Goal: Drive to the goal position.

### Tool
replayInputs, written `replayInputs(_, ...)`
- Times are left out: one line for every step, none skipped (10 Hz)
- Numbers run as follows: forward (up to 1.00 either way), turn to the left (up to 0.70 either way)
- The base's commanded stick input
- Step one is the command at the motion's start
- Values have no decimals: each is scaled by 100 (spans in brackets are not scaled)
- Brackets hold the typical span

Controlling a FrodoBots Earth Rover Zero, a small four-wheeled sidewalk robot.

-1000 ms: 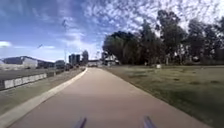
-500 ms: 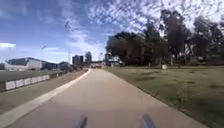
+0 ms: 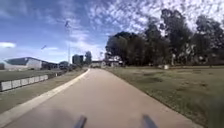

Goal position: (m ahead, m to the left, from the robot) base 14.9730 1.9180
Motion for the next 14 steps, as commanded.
replayInputs(100,0)
replayInputs(100,27)
replayInputs(100,40)
replayInputs(100,27)
replayInputs(100,0)
replayInputs(100,0)
replayInputs(100,0)
replayInputs(100,0)
replayInputs(100,0)
replayInputs(100,0)
replayInputs(100,0)
replayInputs(100,0)
replayInputs(100,0)
replayInputs(100,0)
